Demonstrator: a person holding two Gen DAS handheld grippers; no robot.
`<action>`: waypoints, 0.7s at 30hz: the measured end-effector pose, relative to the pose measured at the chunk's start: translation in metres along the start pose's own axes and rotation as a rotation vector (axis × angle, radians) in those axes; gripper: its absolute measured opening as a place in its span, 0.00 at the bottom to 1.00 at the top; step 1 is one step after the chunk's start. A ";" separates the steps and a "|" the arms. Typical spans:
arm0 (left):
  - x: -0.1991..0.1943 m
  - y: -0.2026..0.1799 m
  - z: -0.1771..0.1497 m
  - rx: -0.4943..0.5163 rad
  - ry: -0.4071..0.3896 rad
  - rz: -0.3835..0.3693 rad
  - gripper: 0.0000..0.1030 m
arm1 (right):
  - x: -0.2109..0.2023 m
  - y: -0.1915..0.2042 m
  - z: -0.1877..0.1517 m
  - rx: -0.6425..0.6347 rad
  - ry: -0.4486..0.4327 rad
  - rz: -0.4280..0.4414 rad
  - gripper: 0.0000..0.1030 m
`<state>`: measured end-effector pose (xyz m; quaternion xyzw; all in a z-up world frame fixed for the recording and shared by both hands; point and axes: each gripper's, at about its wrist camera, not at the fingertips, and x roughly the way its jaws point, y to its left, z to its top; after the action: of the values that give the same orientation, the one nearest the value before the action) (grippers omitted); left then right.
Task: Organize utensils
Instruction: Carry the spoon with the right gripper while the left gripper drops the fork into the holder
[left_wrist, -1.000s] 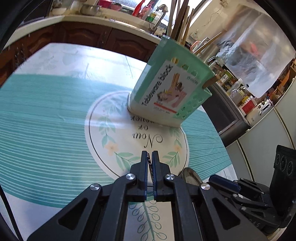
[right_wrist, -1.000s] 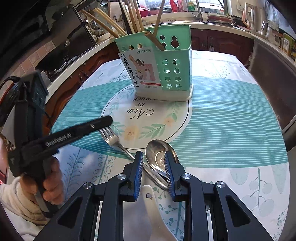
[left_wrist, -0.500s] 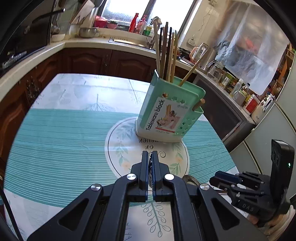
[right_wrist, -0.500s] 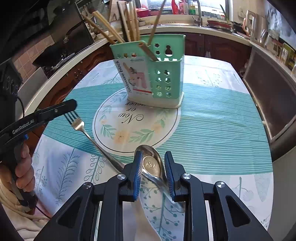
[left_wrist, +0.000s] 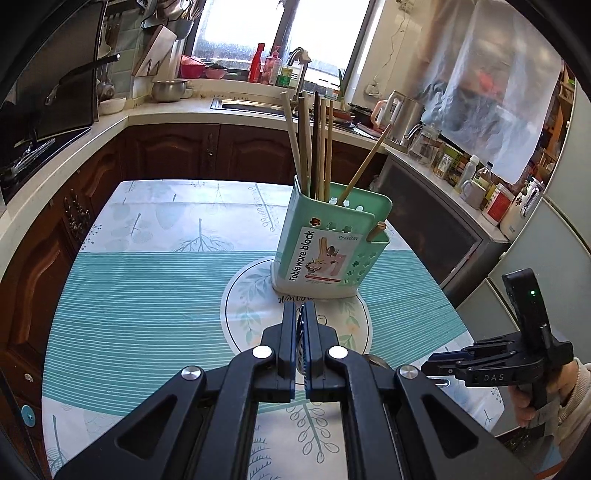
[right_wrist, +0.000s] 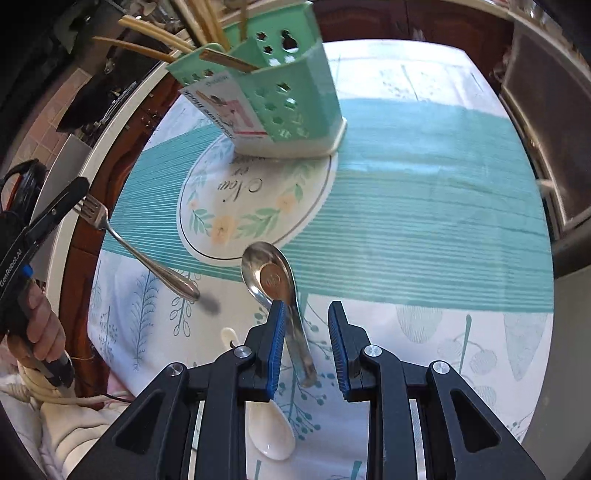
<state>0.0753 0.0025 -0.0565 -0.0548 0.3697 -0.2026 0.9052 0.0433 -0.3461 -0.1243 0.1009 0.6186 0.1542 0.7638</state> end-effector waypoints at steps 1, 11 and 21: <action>0.000 -0.001 0.000 0.001 0.001 0.001 0.00 | 0.002 -0.002 -0.001 0.017 0.005 0.012 0.23; 0.001 -0.006 -0.001 -0.001 0.018 -0.009 0.01 | 0.009 -0.048 -0.038 0.352 -0.003 0.174 0.23; -0.002 -0.013 -0.002 -0.005 0.028 -0.043 0.01 | 0.020 -0.053 -0.055 0.532 -0.029 0.296 0.22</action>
<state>0.0687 -0.0082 -0.0540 -0.0622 0.3814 -0.2221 0.8952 -0.0010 -0.3907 -0.1730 0.3886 0.6050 0.0949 0.6885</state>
